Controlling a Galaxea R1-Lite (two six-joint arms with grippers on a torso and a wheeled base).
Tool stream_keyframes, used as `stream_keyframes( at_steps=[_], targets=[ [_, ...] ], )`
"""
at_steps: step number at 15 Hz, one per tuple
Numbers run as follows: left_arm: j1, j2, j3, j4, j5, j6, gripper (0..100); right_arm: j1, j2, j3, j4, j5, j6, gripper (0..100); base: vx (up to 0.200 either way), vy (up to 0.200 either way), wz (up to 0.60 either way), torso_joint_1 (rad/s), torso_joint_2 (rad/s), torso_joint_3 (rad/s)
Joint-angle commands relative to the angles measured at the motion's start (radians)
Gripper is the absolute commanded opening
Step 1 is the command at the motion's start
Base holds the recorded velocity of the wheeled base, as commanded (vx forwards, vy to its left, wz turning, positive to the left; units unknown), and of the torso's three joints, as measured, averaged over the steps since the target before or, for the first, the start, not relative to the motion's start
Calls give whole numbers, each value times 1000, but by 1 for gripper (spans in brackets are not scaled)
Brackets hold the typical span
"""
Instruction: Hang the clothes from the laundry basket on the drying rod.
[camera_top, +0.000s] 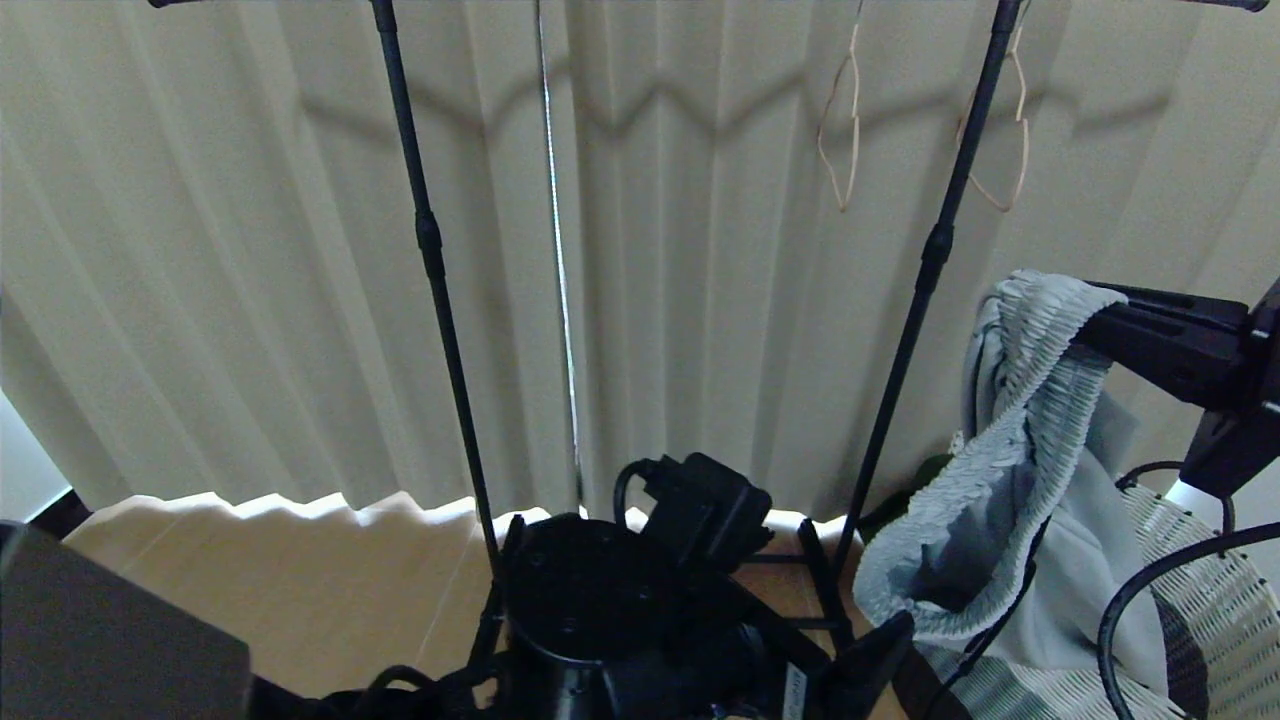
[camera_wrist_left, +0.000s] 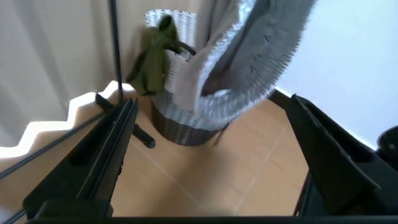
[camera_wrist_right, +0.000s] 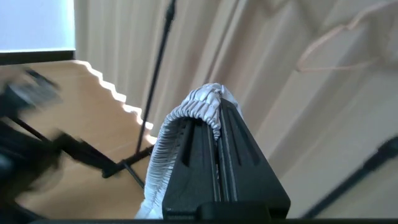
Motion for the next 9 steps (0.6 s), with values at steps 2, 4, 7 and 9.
stream_keyframes(
  at_steps=[2, 4, 7, 9],
  targets=[
    [-7, 135, -92, -5, 1, -3, 100, 14, -9, 0, -4, 26, 1, 0, 0, 0, 0, 0, 0, 0],
    [6, 169, -126, -5, 2, -3, 100, 14, -15, -2, -4, 60, 1, 0, 0, 0, 0, 0, 0, 0],
    [60, 198, -146, -5, 4, -3, 100, 14, -28, 0, -4, 66, 11, 0, 0, 0, 0, 0, 0, 0],
    [71, 210, -150, -5, 4, -3, 100, 23, -49, -8, -4, 90, 82, 0, 0, 0, 0, 0, 0, 0]
  ],
)
